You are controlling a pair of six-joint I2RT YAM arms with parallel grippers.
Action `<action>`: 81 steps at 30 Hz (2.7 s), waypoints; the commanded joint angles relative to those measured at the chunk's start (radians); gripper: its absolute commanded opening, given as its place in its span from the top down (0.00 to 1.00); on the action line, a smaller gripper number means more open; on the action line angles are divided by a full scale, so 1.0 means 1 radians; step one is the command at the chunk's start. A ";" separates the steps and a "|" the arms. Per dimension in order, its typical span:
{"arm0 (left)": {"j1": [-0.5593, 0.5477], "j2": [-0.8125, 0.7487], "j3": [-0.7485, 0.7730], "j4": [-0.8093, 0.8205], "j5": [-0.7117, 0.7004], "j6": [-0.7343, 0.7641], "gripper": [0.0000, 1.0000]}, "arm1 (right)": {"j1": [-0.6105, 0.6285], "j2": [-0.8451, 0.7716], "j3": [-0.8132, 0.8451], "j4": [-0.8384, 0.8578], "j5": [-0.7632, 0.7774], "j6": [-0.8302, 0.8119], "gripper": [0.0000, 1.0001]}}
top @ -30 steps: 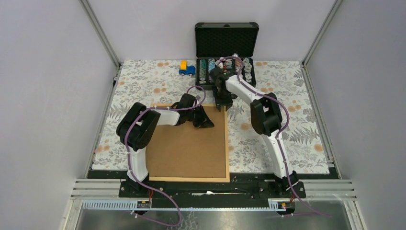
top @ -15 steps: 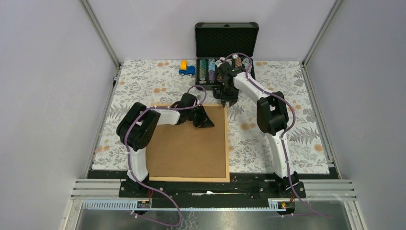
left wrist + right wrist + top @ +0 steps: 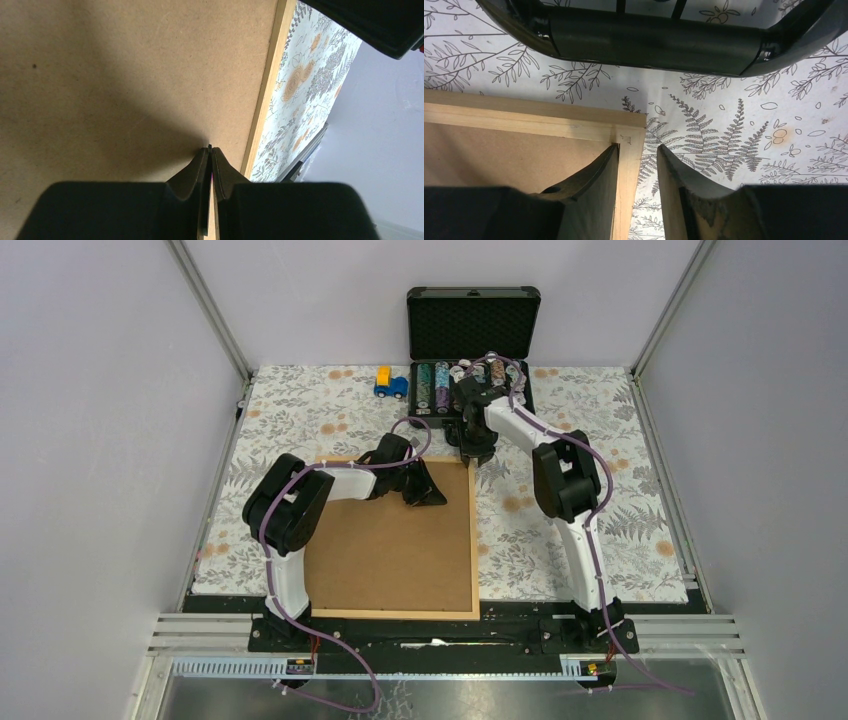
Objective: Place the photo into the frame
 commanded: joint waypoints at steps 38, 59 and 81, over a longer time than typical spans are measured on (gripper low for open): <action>0.010 -0.490 0.011 -0.430 -0.137 0.391 0.17 | 0.019 -0.523 -0.693 0.276 -0.341 0.105 0.35; -0.220 -0.517 0.074 -0.630 -0.358 0.220 0.21 | 0.151 -0.522 -0.889 0.361 -0.100 0.309 0.86; -0.578 -0.404 0.163 -0.500 -0.618 0.192 0.13 | 0.141 -0.734 -0.750 0.240 -0.317 0.620 1.00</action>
